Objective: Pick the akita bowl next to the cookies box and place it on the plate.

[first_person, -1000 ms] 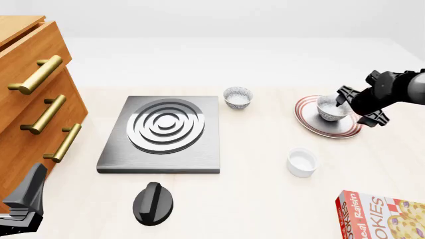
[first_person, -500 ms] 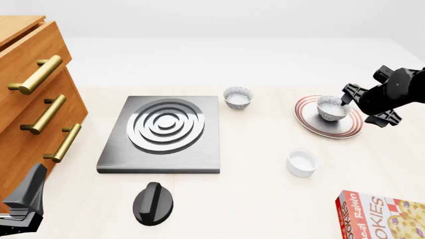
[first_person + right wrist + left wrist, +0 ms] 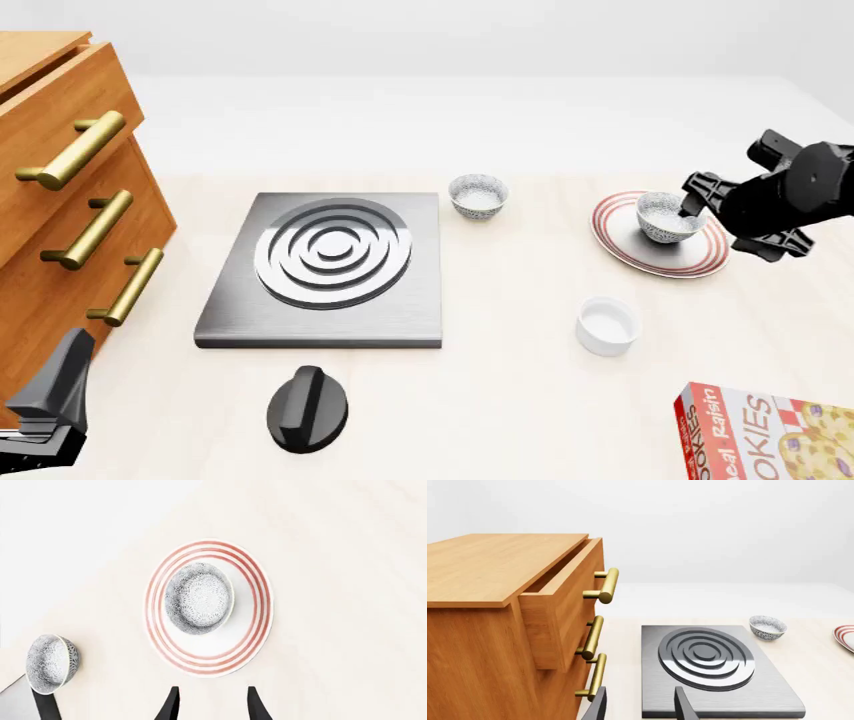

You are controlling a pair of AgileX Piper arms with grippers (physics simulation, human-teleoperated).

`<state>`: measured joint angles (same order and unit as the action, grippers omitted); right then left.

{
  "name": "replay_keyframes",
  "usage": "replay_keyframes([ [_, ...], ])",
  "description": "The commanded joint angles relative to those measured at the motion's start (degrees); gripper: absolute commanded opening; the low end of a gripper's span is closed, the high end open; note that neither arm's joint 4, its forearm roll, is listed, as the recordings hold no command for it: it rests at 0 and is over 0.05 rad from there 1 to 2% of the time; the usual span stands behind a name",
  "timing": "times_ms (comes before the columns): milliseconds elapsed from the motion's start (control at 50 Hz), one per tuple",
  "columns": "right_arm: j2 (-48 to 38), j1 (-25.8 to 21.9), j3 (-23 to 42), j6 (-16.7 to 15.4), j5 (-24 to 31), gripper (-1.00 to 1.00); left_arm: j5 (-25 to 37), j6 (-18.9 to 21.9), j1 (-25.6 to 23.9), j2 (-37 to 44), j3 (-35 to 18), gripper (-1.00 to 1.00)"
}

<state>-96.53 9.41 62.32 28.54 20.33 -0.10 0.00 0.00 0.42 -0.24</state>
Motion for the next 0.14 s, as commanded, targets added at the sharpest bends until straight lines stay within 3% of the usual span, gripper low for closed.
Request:
replay_keyframes([
  [20,6.0,-1.9,-5.1,0.0,-0.9,1.00,0.0,0.0,0.0,0.0,0.0,1.00],
  [140,10.3,-3.2,-8.9,1.2,-2.0,1.00,0.0,0.0,0.0,0.0,0.0,1.00],
])
